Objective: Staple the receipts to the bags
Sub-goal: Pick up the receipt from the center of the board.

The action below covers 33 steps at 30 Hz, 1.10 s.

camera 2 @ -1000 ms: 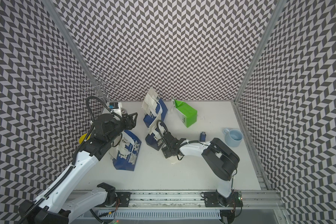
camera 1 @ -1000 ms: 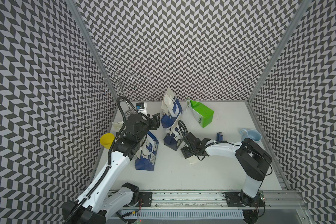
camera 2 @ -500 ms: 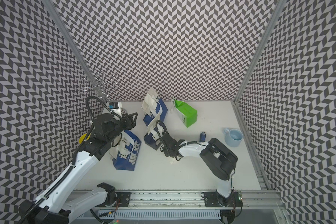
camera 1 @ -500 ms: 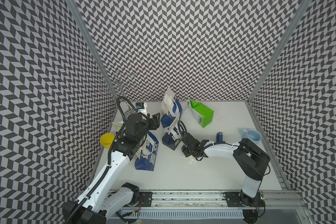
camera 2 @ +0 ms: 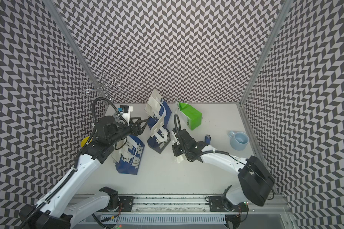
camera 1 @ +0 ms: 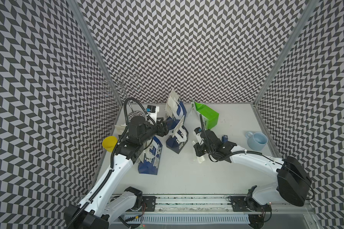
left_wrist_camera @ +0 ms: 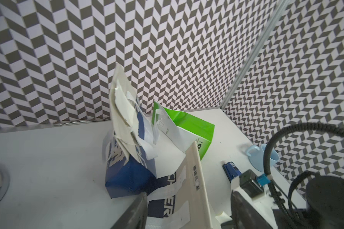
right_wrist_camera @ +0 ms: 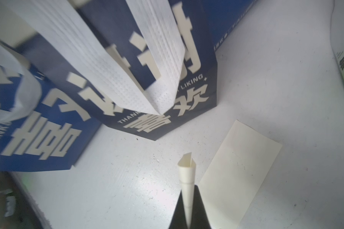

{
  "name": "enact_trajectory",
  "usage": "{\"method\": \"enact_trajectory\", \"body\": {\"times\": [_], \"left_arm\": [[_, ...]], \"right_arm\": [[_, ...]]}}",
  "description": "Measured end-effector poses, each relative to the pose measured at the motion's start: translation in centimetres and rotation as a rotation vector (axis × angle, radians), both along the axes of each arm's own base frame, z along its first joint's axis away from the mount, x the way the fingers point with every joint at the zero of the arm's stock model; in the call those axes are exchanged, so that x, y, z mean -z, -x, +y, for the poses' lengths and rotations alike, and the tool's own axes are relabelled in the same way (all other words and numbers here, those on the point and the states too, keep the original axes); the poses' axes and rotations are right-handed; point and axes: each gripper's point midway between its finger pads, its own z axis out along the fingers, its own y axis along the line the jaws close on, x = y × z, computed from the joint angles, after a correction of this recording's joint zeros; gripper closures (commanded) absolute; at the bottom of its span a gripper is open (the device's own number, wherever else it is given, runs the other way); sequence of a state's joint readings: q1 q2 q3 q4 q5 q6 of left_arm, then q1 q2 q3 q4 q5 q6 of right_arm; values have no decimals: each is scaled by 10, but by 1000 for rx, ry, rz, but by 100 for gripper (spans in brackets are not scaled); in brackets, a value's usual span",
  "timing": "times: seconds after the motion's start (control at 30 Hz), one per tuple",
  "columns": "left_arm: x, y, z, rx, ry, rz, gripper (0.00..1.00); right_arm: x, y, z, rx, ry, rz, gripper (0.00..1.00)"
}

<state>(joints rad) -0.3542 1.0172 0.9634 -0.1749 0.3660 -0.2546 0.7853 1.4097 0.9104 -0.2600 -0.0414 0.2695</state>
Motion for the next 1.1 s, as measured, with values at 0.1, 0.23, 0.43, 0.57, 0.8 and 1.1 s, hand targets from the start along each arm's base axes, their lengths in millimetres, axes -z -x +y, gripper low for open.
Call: {"method": "enact_trajectory", "body": {"times": [0.1,0.23,0.43,0.57,0.8,1.1], "left_arm": [[-2,13,-15,110,10,-4,31],[-4,33,-33,260,27,-9,28],[-9,64,-68,484,36,-27,25],[-6,76,-84,568,35,-28,25],[-9,79,-90,599,31,-70,30],[-3,85,-101,649,22,-65,54]], "right_arm": [[-27,6,-1,-23,-82,-40,100],[-86,16,7,-79,-250,-145,100],[-163,36,23,-218,-475,-260,100],[-173,46,32,-295,-518,-252,100],[-170,54,37,-344,-529,-221,100],[-166,54,39,-353,-527,-206,100]]}}
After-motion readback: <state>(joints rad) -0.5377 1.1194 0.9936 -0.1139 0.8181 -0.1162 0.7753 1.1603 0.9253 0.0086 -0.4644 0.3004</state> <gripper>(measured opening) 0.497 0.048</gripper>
